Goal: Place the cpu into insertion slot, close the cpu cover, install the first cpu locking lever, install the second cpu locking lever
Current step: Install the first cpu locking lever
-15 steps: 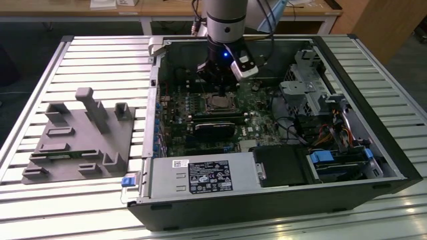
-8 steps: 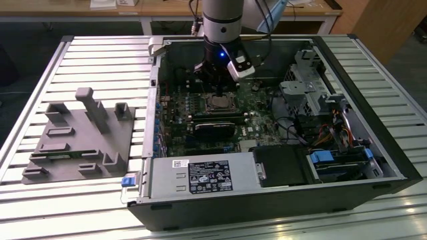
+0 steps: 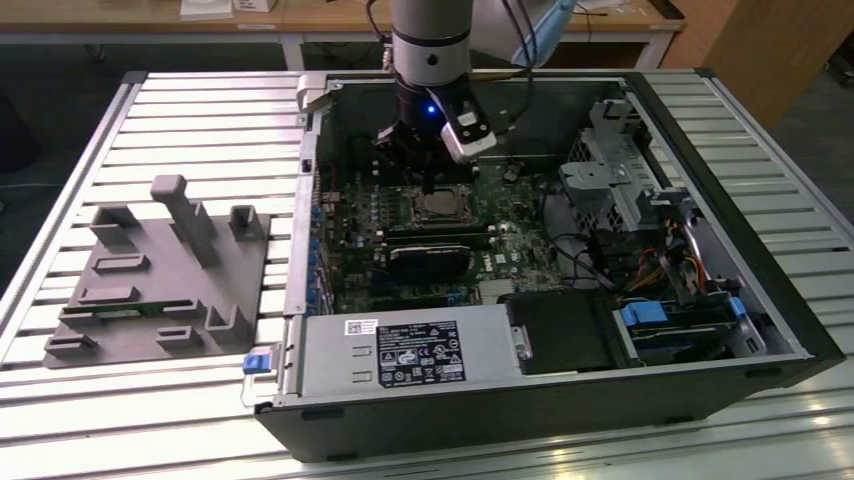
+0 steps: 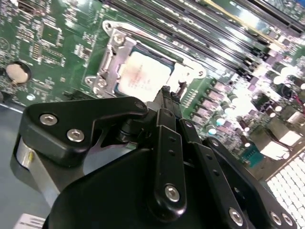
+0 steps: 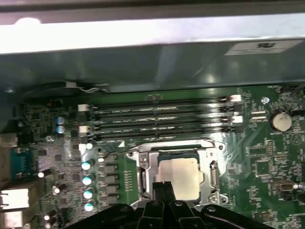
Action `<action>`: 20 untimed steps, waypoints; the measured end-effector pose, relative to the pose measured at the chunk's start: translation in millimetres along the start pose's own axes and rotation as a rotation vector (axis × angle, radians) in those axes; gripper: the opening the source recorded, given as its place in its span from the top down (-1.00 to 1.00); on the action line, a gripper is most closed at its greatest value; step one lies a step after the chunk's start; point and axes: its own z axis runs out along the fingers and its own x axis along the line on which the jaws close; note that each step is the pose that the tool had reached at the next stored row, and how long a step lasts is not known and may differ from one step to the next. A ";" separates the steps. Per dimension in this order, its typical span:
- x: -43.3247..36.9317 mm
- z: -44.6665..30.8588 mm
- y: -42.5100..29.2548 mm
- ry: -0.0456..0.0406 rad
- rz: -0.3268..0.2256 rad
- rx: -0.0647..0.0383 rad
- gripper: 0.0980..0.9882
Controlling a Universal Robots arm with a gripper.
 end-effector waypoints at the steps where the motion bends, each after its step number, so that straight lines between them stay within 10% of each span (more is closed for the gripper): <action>1: 1.9 -0.1 -0.2 0.0000 0.000 0.000 0.98; 20: 40.2 -1.9 -3.7 0.0000 0.000 -0.008 0.98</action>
